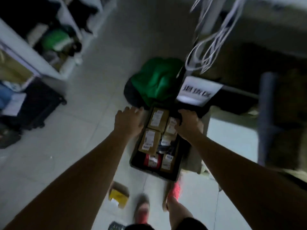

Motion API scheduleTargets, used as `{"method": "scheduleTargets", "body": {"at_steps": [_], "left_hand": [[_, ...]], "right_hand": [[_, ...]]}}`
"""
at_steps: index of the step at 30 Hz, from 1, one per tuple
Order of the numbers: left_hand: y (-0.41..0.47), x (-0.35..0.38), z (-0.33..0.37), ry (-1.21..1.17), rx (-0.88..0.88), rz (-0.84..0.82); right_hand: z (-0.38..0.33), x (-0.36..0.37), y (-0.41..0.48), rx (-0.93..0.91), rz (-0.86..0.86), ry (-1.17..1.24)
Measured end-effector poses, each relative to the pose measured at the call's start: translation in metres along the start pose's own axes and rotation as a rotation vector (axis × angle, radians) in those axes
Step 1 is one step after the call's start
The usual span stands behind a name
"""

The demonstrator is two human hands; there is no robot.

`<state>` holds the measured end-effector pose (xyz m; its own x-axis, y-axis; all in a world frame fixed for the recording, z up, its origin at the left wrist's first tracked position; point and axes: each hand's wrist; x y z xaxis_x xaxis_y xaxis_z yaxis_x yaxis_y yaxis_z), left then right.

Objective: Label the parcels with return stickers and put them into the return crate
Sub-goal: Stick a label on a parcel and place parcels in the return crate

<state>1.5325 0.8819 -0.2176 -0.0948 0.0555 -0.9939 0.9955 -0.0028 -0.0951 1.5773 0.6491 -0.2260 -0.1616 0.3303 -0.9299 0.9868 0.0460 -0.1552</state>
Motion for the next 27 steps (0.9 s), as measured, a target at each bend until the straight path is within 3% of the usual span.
{"method": "scheduleTargets", "body": {"at_steps": [5, 10, 13, 18, 27], "left_hand": [[-0.018, -0.129, 0.025, -0.175, 0.083, 0.092], [-0.049, -0.220, 0.061, -0.097, 0.202, 0.183], [-0.071, -0.260, 0.098, -0.099, 0.283, 0.243], [-0.102, -0.294, 0.175, -0.098, 0.461, 0.316], [-0.202, -0.316, 0.383, -0.136, 0.530, 0.243]], "right_hand": [[-0.001, -0.146, -0.056, 0.085, 0.172, -0.075], [0.018, -0.243, -0.132, 0.141, 0.314, -0.197], [0.041, -0.282, -0.177, 0.221, 0.357, -0.128], [0.094, -0.321, -0.247, 0.307, 0.409, -0.039], [0.267, -0.373, -0.375, 0.374, 0.357, -0.066]]}}
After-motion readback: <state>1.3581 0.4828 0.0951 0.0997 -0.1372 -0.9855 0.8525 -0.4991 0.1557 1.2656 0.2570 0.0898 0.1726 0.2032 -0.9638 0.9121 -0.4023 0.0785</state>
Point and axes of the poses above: each hand's wrist, its own y-axis towards the middle knuckle, its own x-axis out of the palm, z = x × y, and after that the axes turned 12 degrees about z, right-handed
